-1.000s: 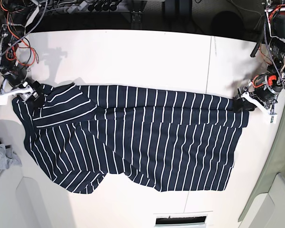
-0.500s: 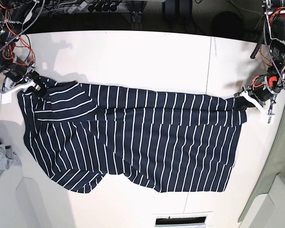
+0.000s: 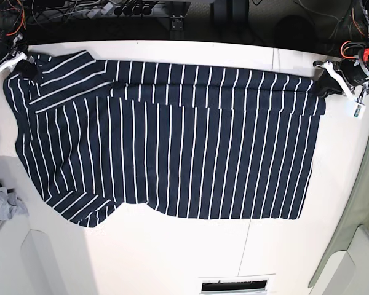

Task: Layout the t-shirt on the table in an organized manner, then fold the t-shirt properly
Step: 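Release the folded edge and smooth the fold with both grippers, then move both grippers to the shirt's hem corners and grasp them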

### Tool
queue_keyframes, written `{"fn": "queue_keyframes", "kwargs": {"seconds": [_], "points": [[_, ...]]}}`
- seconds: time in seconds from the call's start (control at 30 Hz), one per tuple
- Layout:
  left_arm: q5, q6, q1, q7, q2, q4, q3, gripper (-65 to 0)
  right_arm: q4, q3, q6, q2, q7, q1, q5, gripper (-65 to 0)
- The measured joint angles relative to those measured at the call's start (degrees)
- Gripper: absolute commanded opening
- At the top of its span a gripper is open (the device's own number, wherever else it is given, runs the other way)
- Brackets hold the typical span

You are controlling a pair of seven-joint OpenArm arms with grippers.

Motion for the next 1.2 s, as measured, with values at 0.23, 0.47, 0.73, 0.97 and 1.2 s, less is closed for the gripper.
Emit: {"fn": "queue_keyframes", "kwargs": {"seconds": [0.23,0.47,0.73,0.97,1.2], "points": [[0.0,-0.07,5.33,0.09,0.07,4.52,-1.7,-65.0,0.61,0.0,0.11,0.0,0.5,-2.38,0.44,-65.0],[0.2,-0.04,5.2,0.55,0.81,4.61,-1.7,-44.9,0.61,0.11,-0.07,0.0,0.87,-2.21,0.33,-36.3],[-9.27,-3.5,5.31,10.64,0.81,11.58,-1.7,-43.6,3.58,9.86,-0.52,0.07,1.05,-2.19,0.7,-36.3],[-9.18,-3.76,4.2,7.67,0.52,18.6,-1.81,-43.4,4.61,11.13,-1.03,4.13,4.94,4.81,-1.55,-36.4],[-9.07,-3.74,4.15,7.37,-0.09,18.62,-1.79,-35.9,-5.05,2.47,-2.25,5.73,9.05,18.43,-5.62,-36.3]]}}
